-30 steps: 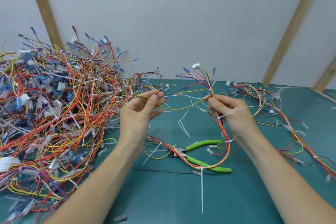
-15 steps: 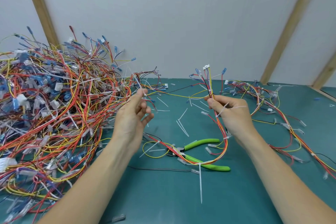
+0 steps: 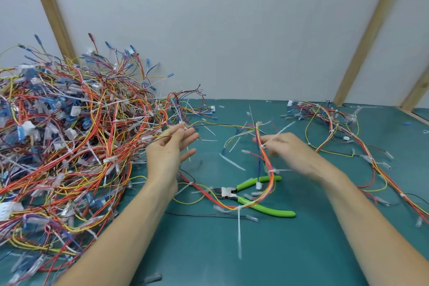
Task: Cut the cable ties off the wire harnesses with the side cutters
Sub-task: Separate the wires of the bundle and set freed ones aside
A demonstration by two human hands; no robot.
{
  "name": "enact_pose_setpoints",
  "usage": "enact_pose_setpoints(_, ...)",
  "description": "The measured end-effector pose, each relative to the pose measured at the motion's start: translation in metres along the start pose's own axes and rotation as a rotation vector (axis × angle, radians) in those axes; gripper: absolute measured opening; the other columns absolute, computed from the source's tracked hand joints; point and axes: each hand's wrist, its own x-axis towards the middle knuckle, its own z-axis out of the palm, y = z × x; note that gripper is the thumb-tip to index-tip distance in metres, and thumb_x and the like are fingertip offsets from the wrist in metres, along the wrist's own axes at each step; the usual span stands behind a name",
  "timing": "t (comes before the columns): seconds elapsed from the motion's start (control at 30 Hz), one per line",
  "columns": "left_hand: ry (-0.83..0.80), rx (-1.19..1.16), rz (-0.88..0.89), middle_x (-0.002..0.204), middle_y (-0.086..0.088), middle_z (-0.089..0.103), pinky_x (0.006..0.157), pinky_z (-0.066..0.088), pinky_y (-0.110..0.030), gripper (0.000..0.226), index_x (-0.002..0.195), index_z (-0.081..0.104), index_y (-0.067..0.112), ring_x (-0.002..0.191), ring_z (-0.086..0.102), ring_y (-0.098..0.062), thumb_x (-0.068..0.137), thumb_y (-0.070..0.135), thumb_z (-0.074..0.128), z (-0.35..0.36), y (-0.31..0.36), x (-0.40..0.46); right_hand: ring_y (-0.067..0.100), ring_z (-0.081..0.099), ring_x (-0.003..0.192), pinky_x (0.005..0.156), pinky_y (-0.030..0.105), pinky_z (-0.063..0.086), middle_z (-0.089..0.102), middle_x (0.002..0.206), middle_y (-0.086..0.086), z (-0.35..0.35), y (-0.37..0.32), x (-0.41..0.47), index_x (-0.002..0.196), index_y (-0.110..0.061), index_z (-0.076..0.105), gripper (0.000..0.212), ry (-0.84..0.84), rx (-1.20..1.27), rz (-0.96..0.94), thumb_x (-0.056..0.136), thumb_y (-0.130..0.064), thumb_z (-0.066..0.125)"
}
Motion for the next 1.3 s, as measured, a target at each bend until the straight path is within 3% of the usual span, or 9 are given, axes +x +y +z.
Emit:
enact_pose_setpoints(0.17, 0.064, -0.084, -0.016, 0.116, -0.004, 0.073, 0.086, 0.059, -0.03, 0.025, 0.125, 0.063, 0.014, 0.106, 0.071, -0.009, 0.107, 0.016, 0.046, 0.0, 0.0, 0.001, 0.021, 0.043, 0.137, 0.113, 0.042, 0.039, 0.058, 0.14, -0.001, 0.005, 0.012, 0.0, 0.141, -0.041, 0.06, 0.065, 0.051, -0.454, -0.111, 0.085, -0.009, 0.059)
enact_pose_setpoints(0.4, 0.095, -0.082, 0.005, 0.116, -0.001, 0.073, 0.087, 0.059, -0.032, 0.023, 0.112, 0.063, 0.023, 0.104, 0.071, -0.007, 0.109, 0.024, 0.041, -0.001, 0.0, 0.003, 0.019, 0.056, 0.095, 0.085, 0.024, 0.038, 0.063, 0.103, 0.0, -0.024, -0.005, -0.011, 0.108, -0.016, 0.064, 0.036, 0.915, -0.128, -0.389, 0.076, -0.001, 0.058)
enact_pose_setpoints(0.5, 0.105, -0.036, 0.029, 0.107, -0.003, 0.076, 0.075, 0.062, -0.028, 0.024, 0.111, 0.066, 0.018, 0.096, 0.074, -0.011, 0.107, 0.023, 0.043, 0.002, 0.0, 0.003, 0.006, 0.066, 0.088, 0.081, 0.018, 0.047, 0.071, 0.091, -0.013, 0.009, -0.027, -0.023, 0.099, -0.021, 0.068, 0.022, 0.432, -0.073, -0.598, 0.089, -0.005, 0.056)
enact_pose_setpoints(0.6, 0.115, 0.015, 0.057, 0.098, -0.004, 0.078, 0.063, 0.06, -0.024, 0.025, 0.105, 0.069, 0.017, 0.088, 0.076, -0.014, 0.107, 0.024, 0.045, 0.004, 0.002, 0.002, 0.003, 0.065, 0.087, 0.083, 0.022, 0.049, 0.072, 0.095, -0.017, 0.039, -0.025, -0.025, 0.105, -0.025, 0.071, 0.016, -0.069, -0.375, -0.443, 0.095, -0.016, 0.063)
enact_pose_setpoints(0.7, 0.101, 0.044, 0.086, 0.091, -0.001, 0.079, 0.058, 0.057, -0.021, 0.026, 0.102, 0.069, 0.018, 0.083, 0.076, -0.014, 0.107, 0.024, 0.044, 0.006, 0.002, 0.0, 0.006, 0.062, 0.103, 0.092, 0.03, 0.052, 0.069, 0.107, -0.016, 0.034, -0.013, -0.024, 0.112, -0.032, 0.07, 0.023, -0.24, -0.627, -0.263, 0.089, -0.036, 0.069)
enact_pose_setpoints(0.87, 0.069, 0.079, 0.108, 0.086, -0.002, 0.078, 0.056, 0.054, -0.022, 0.029, 0.099, 0.07, 0.017, 0.077, 0.076, -0.015, 0.107, 0.022, 0.043, 0.007, 0.0, -0.002, 0.008, 0.058, 0.095, 0.075, 0.029, 0.046, 0.069, 0.095, -0.016, 0.029, -0.008, -0.021, 0.1, -0.033, 0.069, 0.015, -0.199, -0.745, -0.175, 0.087, -0.031, 0.073)
enact_pose_setpoints(1.1, 0.024, 0.171, 0.071, 0.093, -0.006, 0.078, 0.066, 0.048, -0.026, 0.031, 0.103, 0.071, 0.017, 0.079, 0.076, -0.016, 0.108, 0.025, 0.041, 0.007, -0.006, -0.002, 0.027, 0.059, 0.105, 0.081, 0.039, 0.044, 0.06, 0.111, -0.003, 0.032, -0.005, -0.017, 0.104, -0.025, 0.048, 0.008, -0.001, -0.707, -0.188, 0.102, -0.03, 0.054)
enact_pose_setpoints(1.2, 0.04, 0.25, 0.188, 0.091, -0.011, 0.076, 0.063, 0.053, -0.019, 0.032, 0.105, 0.07, 0.01, 0.074, 0.075, -0.017, 0.108, 0.021, 0.04, 0.007, -0.006, -0.004, 0.029, 0.061, 0.097, 0.071, 0.037, 0.038, 0.063, 0.103, -0.004, 0.032, -0.006, -0.018, 0.103, -0.026, 0.043, 0.01, 0.104, -0.686, -0.183, 0.103, -0.03, 0.052)
enact_pose_setpoints(1.3, 0.02, 0.464, 0.353, 0.091, 0.002, 0.076, 0.078, 0.058, -0.036, 0.032, 0.105, 0.068, 0.02, 0.073, 0.074, -0.02, 0.109, 0.028, 0.038, 0.005, -0.007, -0.004, 0.026, 0.059, 0.093, 0.074, 0.039, 0.044, 0.062, 0.095, -0.008, 0.029, -0.009, -0.018, 0.1, -0.028, 0.044, 0.011, 0.113, -0.597, -0.182, 0.101, -0.028, 0.055)
